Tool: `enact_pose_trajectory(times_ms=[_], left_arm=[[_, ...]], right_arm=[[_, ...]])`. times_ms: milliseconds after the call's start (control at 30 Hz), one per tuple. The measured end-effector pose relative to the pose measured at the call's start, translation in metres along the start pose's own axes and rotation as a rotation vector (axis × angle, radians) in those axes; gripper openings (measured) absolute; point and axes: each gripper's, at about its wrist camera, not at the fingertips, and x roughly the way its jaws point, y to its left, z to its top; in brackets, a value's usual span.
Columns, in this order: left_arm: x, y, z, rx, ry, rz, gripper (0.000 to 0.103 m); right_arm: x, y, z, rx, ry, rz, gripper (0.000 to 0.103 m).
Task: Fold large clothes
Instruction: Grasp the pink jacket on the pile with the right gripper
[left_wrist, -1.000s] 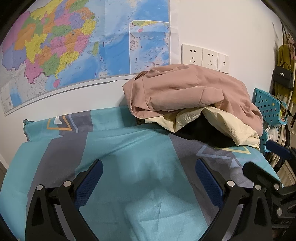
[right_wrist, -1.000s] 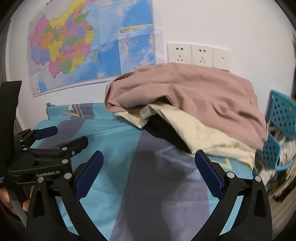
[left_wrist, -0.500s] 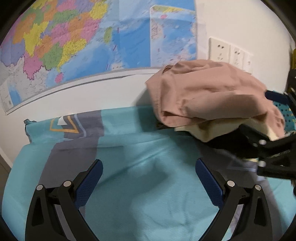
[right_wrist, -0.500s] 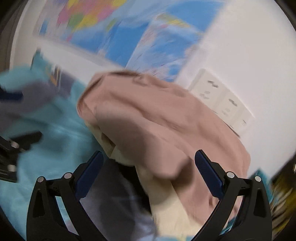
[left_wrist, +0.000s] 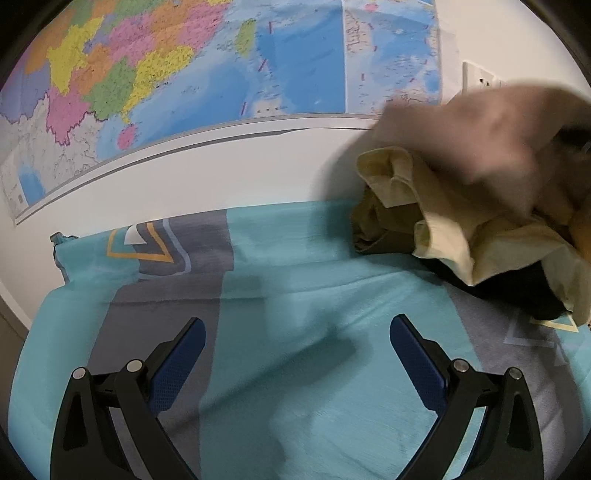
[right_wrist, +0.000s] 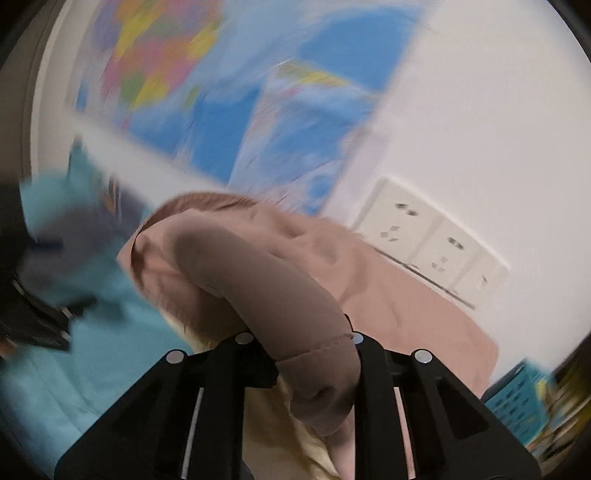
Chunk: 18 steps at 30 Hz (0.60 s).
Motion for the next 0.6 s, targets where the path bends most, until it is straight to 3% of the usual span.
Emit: enact_pose_trajectory(times_ms=[33,67,133,233,267,300,333,400,600], left_arm=[[0.002,0.001,0.002,0.005,0.000,0.003,0.097],[0.005,0.001,0.004,0.012,-0.003,0.008,0.097],[0.008,0.002,0.008,0.025,-0.019,0.017,0.097],[0.013,0.004,0.013,0.036,-0.036,0.023,0.097],[0.015,0.005,0.015,0.037,-0.036,0.029,0.097],[0.017,0.006,0.016,0.039,-0.033,0.032,0.097],[0.018,0.007,0.017,0.039,-0.030,0.033,0.097],[0.021,0.009,0.019,0.044,-0.034,0.034,0.097],[0.017,0.009,0.036,0.076,-0.109,0.011,0.097]], right_arm=[[0.003,-0.010,-0.001,0.031,0.017,0.003,0.028],[0.008,-0.006,-0.005,0.015,0.034,-0.010,0.045],[0.025,0.007,-0.015,-0.078,0.092,-0.031,0.061],[0.045,0.033,-0.024,-0.205,0.131,-0.046,0.061],[0.051,0.041,-0.025,-0.237,0.124,-0.055,0.058],[0.055,0.044,-0.024,-0.250,0.128,-0.044,0.048],[0.058,0.043,-0.020,-0.241,0.144,-0.011,0.012],[0.046,0.034,-0.008,-0.190,0.108,-0.022,0.009],[-0.059,-0.031,0.053,0.003,-0.182,-0.072,0.007]])
